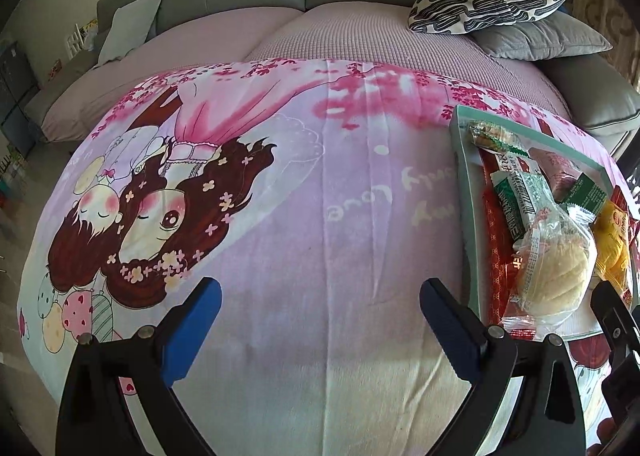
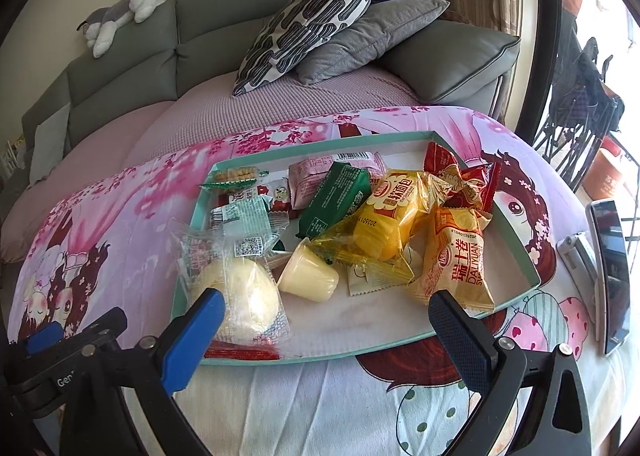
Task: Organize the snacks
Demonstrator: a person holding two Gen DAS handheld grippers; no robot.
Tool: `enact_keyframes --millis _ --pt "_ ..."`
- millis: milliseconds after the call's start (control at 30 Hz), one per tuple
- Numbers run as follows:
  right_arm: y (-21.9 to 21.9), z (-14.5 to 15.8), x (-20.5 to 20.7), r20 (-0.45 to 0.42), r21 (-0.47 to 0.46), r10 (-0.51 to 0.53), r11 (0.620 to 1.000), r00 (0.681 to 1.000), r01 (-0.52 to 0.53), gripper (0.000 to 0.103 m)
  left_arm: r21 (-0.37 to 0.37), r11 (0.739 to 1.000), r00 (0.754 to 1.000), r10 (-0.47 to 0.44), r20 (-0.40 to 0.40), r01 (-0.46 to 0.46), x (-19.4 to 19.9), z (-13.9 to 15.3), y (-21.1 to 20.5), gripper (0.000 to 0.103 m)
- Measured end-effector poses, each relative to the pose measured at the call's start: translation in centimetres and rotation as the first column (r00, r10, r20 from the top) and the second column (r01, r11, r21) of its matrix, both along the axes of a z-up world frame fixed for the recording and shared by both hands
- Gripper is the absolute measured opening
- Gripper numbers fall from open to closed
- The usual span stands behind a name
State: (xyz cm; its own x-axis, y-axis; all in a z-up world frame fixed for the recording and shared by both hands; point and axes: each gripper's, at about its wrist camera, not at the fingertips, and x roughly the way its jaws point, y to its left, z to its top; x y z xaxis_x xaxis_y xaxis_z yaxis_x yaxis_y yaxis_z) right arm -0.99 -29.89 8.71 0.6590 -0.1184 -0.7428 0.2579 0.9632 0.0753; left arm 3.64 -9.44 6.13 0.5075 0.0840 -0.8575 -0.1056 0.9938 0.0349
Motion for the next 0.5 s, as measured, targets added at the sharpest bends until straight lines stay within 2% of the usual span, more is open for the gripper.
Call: enact_keyframes --millis 500 --pt "1.1 -0.8 -1.6 -0.033 -0.001 0.025 1.000 0.999 -0.025 0.103 -0.039 0.999 0.999 0.008 -0.039 -0.010 -1.5 -0.7 1.5 0.100"
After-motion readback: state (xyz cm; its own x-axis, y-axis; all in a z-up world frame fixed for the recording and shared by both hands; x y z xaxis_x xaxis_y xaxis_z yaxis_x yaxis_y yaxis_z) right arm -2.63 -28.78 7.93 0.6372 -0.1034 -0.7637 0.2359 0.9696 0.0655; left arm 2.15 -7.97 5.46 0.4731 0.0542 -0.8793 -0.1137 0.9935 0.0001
